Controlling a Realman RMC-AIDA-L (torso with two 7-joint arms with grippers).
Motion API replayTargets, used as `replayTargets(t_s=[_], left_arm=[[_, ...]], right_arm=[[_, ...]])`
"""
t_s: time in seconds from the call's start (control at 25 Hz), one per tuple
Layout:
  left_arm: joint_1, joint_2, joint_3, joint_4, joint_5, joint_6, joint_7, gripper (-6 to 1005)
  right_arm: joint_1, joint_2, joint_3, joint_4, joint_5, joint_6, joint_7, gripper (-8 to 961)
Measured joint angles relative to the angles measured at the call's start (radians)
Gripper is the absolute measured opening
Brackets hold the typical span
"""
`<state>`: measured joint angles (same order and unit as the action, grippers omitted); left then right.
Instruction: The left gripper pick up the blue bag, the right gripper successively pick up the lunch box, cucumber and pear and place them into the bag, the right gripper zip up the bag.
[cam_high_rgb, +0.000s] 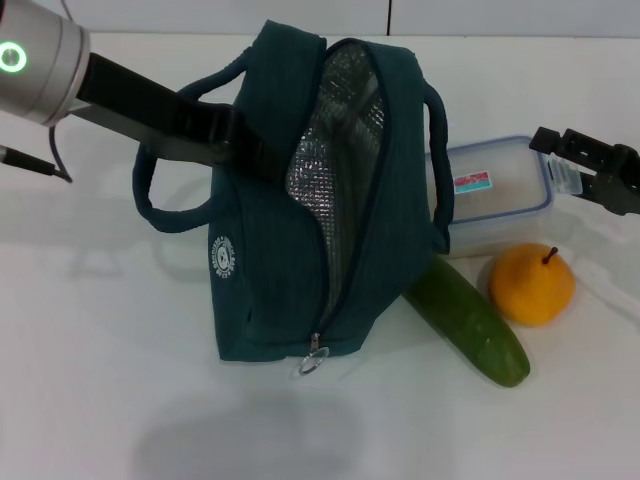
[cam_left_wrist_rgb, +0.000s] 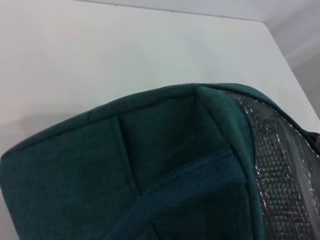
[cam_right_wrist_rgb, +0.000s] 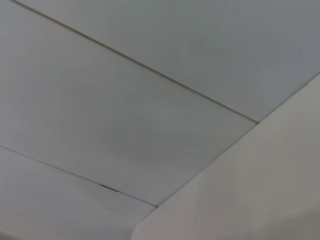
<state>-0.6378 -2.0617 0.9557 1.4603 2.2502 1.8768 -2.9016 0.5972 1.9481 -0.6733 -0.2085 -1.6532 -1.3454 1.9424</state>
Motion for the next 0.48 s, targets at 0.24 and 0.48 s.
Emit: replayTargets(t_s=[0.24,0.48], left_arm=[[0.0,-0.002,0.0,-0.002,0.0,-0.001,0.002,50],[-0.001,-0.003,0.0,-0.004,0.0,-0.001,0.007,50]], right_arm=[[0.004,0.0,-0.004,0.0,-0.002,0.0,0.009,743],[0.011,-0.001,-0.018,0.0,-0.003,-0.001,0.022,658]])
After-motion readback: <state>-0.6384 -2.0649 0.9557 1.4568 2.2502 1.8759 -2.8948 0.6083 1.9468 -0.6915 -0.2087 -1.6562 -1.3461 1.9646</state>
